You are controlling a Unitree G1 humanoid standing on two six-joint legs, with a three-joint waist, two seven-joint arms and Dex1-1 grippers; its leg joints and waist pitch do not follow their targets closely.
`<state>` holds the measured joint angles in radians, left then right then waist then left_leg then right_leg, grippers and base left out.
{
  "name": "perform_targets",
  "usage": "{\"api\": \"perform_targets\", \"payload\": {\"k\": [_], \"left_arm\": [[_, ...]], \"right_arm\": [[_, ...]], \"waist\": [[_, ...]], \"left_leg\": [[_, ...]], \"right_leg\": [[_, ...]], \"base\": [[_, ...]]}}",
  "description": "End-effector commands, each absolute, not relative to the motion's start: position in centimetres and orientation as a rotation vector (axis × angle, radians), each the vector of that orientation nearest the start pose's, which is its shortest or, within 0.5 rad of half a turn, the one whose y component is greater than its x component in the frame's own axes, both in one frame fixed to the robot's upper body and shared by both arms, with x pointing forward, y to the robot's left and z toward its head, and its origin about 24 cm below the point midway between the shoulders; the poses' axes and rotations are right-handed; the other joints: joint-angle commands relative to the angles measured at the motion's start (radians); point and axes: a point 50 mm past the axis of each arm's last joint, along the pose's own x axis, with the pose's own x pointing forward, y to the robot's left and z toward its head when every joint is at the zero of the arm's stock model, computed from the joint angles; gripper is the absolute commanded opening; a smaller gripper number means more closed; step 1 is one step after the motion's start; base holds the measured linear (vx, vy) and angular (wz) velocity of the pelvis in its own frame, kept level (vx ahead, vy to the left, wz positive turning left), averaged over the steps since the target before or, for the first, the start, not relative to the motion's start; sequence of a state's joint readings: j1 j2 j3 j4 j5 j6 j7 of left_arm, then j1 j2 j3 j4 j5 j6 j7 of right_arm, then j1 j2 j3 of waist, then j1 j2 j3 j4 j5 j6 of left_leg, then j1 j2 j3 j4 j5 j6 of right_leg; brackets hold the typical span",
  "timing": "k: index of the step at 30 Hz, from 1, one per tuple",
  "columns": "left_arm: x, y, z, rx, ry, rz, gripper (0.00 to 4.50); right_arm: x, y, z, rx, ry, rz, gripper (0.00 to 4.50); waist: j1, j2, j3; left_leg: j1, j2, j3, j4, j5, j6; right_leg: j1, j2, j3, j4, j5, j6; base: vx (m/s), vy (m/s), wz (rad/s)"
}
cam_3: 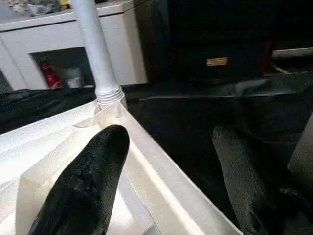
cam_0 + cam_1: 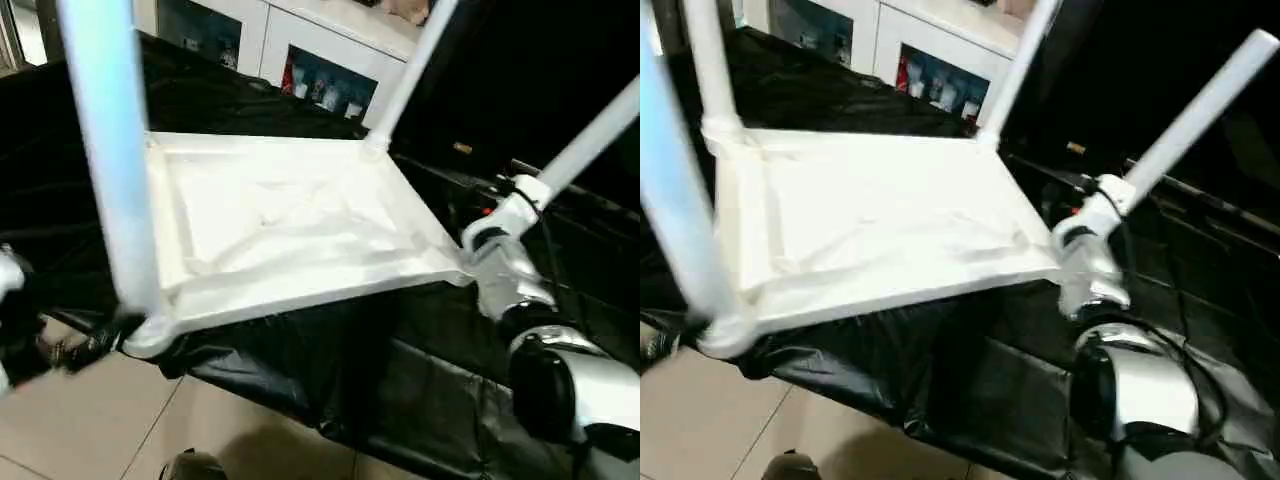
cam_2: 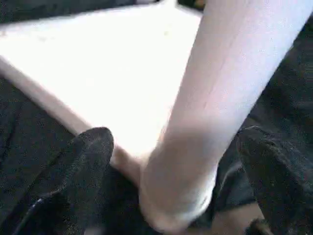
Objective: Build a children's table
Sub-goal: Rotate table base
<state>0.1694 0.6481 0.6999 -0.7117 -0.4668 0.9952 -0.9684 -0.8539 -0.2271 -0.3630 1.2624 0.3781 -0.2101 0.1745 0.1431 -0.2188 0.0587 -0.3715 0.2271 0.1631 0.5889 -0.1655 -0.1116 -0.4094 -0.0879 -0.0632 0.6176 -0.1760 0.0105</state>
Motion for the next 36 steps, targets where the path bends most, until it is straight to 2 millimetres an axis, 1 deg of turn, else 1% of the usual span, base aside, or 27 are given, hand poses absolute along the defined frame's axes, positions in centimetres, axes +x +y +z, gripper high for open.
{"api": "perform_targets", "payload": {"k": [1,3,5,7,8,9,10,11,13,14,15,16,17,18,19,20,21,22,23,24,27,28,29,30,32,34,36], "left_arm": [[17.2,25.4,17.4,0.115,0.262,-0.68,4.48],[18.0,24.7,17.5,0.1,0.236,-0.725,4.48],[19.2,23.8,17.4,0.09,0.208,-0.77,4.48],[19.7,23.3,17.4,0.076,0.191,-0.798,4.48],[20.2,22.8,17.4,0.065,0.175,-0.824,4.48],[20.3,22.7,17.4,0.063,0.173,-0.828,4.48],[21.5,21.6,17.6,0.037,0.134,-0.875,4.48],[21.8,21.4,17.7,0.032,0.126,-0.884,4.48],[22.4,20.8,17.8,0.017,0.106,-0.91,4.48],[23.7,19.3,17.9,-0.014,0.069,-0.975,4.48],[24.0,18.8,17.9,-0.021,0.061,-0.997,4.48],[24.5,18.3,18.0,-0.031,0.053,-1.023,4.48],[25.1,17.7,17.9,-0.039,0.047,-1.057,4.48],[25.4,17.3,17.9,-0.044,0.044,-1.081,4.48],[25.4,17.3,17.9,-0.044,0.044,-1.081,4.48],[25.8,16.7,18.0,-0.055,0.037,-1.119,4.48],[25.8,16.7,18.0,-0.055,0.037,-1.119,4.48],[26.1,16.2,18.0,-0.064,0.034,-1.147,4.48],[26.4,15.5,18.0,-0.076,0.038,-1.196,4.48],[26.4,15.3,18.0,-0.08,0.041,-1.216,4.48],[26.6,14.1,18.0,-0.095,0.054,-1.304,4.48],[26.6,13.7,18.0,-0.103,0.054,-1.34,4.48],[26.6,13.7,18.0,-0.103,0.054,-1.34,4.48],[26.7,12.8,18.1,-0.126,0.045,-1.395,4.48],[26.6,12.2,18.1,-0.144,0.039,-1.423,4.48],[26.4,10.3,17.9,-0.169,0.039,-1.497,4.48],[26.3,9.1,17.8,-0.185,0.04,-1.538,4.48]], "right_arm": [[37.1,-22.8,5.3,0.377,0.111,-0.129,3.1],[37.0,-22.3,4.9,0.337,0.135,-0.072,3.1],[36.7,-21.6,4.3,0.259,0.16,0.019,3.1],[36.4,-21.2,3.8,0.199,0.195,0.062,3.1],[36.1,-20.8,3.4,0.145,0.209,0.117,3.1],[36.1,-20.7,3.3,0.137,0.211,0.126,3.1],[35.4,-20.1,2.5,0.074,0.229,0.217,3.1],[35.2,-20.0,2.3,0.068,0.232,0.231,3.1],[34.9,-19.8,2.1,0.062,0.229,0.253,3.1],[34.4,-20.0,1.8,0.067,0.208,0.237,3.1],[34.3,-20.1,1.8,0.072,0.201,0.225,3.1],[34.1,-20.4,1.7,0.077,0.191,0.193,3.1],[33.9,-21.0,1.7,0.08,0.168,0.139,3.1],[33.8,-21.4,1.8,0.084,0.155,0.105,3.1],[33.8,-21.4,1.8,0.084,0.155,0.105,3.1],[33.6,-21.9,1.9,0.085,0.134,0.055,3.1],[33.6,-21.9,1.9,0.085,0.134,0.055,3.1],[33.5,-22.2,2.0,0.078,0.125,0.029,3.1],[33.3,-22.5,1.8,0.053,0.142,-0.001,3.1],[33.2,-22.6,1.7,0.039,0.155,-0.011,3.1],[33.2,-22.3,1.0,-0.011,0.239,0.008,3.1],[33.2,-21.6,0.6,-0.042,0.272,0.056,3.1],[33.2,-21.6,0.6,-0.042,0.272,0.056,3.1],[33.5,-20.1,0.2,-0.09,0.308,0.161,3.1],[33.6,-19.2,0.1,-0.107,0.315,0.215,3.1],[34.2,-17.7,0.4,-0.085,0.319,0.276,3.1],[34.5,-16.8,0.5,-0.096,0.33,0.311,3.1]], "waist": [[-0.013,0.063,-0.055],[-0.011,0.063,-0.057],[-0.013,0.062,-0.056],[-0.017,0.062,-0.057],[-0.018,0.069,-0.058],[-0.021,0.063,-0.059],[-0.023,0.083,-0.059],[-0.025,0.079,-0.058],[-0.027,0.078,-0.059],[-0.027,0.096,-0.057],[-0.025,0.103,-0.055],[-0.026,0.097,-0.053],[-0.028,0.112,-0.053],[-0.027,0.119,-0.054],[-0.033,0.107,-0.053],[-0.038,0.129,-0.055],[-0.046,0.115,-0.056],[-0.047,0.12,-0.057],[-0.052,0.137,-0.056],[-0.056,0.131,-0.058],[-0.068,0.137,-0.06],[-0.07,0.151,-0.059],[-0.076,0.145,-0.062],[-0.086,0.154,-0.063],[-0.094,0.15,-0.066],[-0.098,0.135,-0.07],[-0.095,0.137,-0.075]], "left_leg": [[0.018,-0.005,0.006,-0.081,-0.43,-0.086],[0.024,-0.004,0.009,-0.078,-0.421,-0.084],[0.013,-0.006,0.006,-0.079,-0.412,-0.085],[0.012,-0.006,0.005,-0.078,-0.403,-0.085],[0.014,-0.005,0.006,-0.077,-0.401,-0.088],[0.012,-0.004,0.005,-0.076,-0.4,-0.088],[0.018,-0.005,0.007,-0.075,-0.405,-0.09],[0.023,-0.004,0.009,-0.073,-0.411,-0.086],[0.016,-0.004,0.005,-0.076,-0.418,-0.083],[0.021,-0.003,0.004,-0.076,-0.43,-0.086],[0.03,-0.003,0.006,-0.073,-0.455,-0.085],[0.028,-0.004,0.005,-0.075,-0.466,-0.082],[0.025,-0.004,0.002,-0.077,-0.486,-0.085],[0.027,-0.005,0.0,-0.076,-0.498,-0.086],[0.023,-0.007,0.002,-0.075,-0.497,-0.08],[0.022,-0.008,-0.002,-0.077,-0.503,-0.082],[0.019,-0.01,0.0,-0.073,-0.489,-0.073],[0.016,-0.011,0.0,-0.073,-0.477,-0.07],[0.018,-0.012,0.003,-0.072,-0.465,-0.066],[0.015,-0.014,0.004,-0.07,-0.447,-0.061],[0.005,-0.012,0.005,-0.072,-0.397,-0.058],[0.007,-0.014,0.005,-0.072,-0.402,-0.058],[0.006,-0.015,0.006,-0.07,-0.404,-0.057],[0.004,-0.014,0.005,-0.071,-0.409,-0.059],[0.001,-0.012,0.006,-0.069,-0.392,-0.052],[-0.003,-0.009,0.01,-0.067,-0.334,-0.034],[-0.004,-0.007,0.012,-0.064,-0.253,-0.023]], "right_leg": [[0.018,-0.022,0.028,-0.061,-0.273,-0.127],[0.015,-0.023,0.028,-0.063,-0.263,-0.13],[0.025,-0.026,0.028,-0.063,-0.289,-0.123],[0.026,-0.028,0.029,-0.065,-0.31,-0.117],[0.025,-0.029,0.03,-0.064,-0.313,-0.119],[0.026,-0.03,0.029,-0.064,-0.318,-0.121],[0.021,-0.027,0.03,-0.067,-0.304,-0.122],[0.016,-0.025,0.03,-0.069,-0.299,-0.125],[0.026,-0.026,0.029,-0.067,-0.314,-0.13],[0.022,-0.028,0.03,-0.069,-0.321,-0.131],[0.013,-0.027,0.03,-0.071,-0.336,-0.132],[0.015,-0.026,0.029,-0.076,-0.353,-0.129],[0.018,-0.027,0.028,-0.078,-0.384,-0.122],[0.018,-0.029,0.027,-0.078,-0.414,-0.112],[0.02,-0.029,0.026,-0.085,-0.433,-0.104],[0.023,-0.031,0.026,-0.085,-0.456,-0.097],[0.023,-0.03,0.023,-0.088,-0.475,-0.089],[0.027,-0.032,0.024,-0.088,-0.48,-0.089],[0.023,-0.031,0.027,-0.093,-0.483,-0.085],[0.025,-0.029,0.025,-0.091,-0.486,-0.085],[0.032,-0.028,0.026,-0.084,-0.442,-0.097],[0.03,-0.026,0.026,-0.083,-0.438,-0.1],[0.031,-0.024,0.025,-0.083,-0.428,-0.105],[0.032,-0.024,0.025,-0.081,-0.403,-0.119],[0.035,-0.025,0.026,-0.076,-0.368,-0.138],[0.041,-0.027,0.029,-0.067,-0.304,-0.164],[0.044,-0.027,0.03,-0.055,-0.213,-0.187]], "base": [[0.0,0.0,0.0],[0.0,0.0,0.0],[0.0,0.0,0.0],[0.0,0.0,0.0],[0.0,0.0,0.0],[0.0,0.0,0.0],[0.0,0.0,0.0],[0.0,0.0,0.0],[0.0,0.0,0.0],[0.0,0.0,0.0],[0.0,0.0,0.0],[0.0,0.0,0.0],[0.0,0.0,0.0],[0.0,0.0,0.0],[0.0,0.0,0.0],[0.0,0.0,0.0],[0.0,0.0,0.0],[0.0,0.0,0.0],[0.0,0.0,0.0],[0.0,0.0,0.0],[0.0,0.0,0.0],[0.0,0.0,0.0],[0.0,0.0,0.0],[0.0,0.0,0.0],[0.0,0.0,0.0],[0.0,0.0,0.0],[0.0,0.0,0.0]]}}
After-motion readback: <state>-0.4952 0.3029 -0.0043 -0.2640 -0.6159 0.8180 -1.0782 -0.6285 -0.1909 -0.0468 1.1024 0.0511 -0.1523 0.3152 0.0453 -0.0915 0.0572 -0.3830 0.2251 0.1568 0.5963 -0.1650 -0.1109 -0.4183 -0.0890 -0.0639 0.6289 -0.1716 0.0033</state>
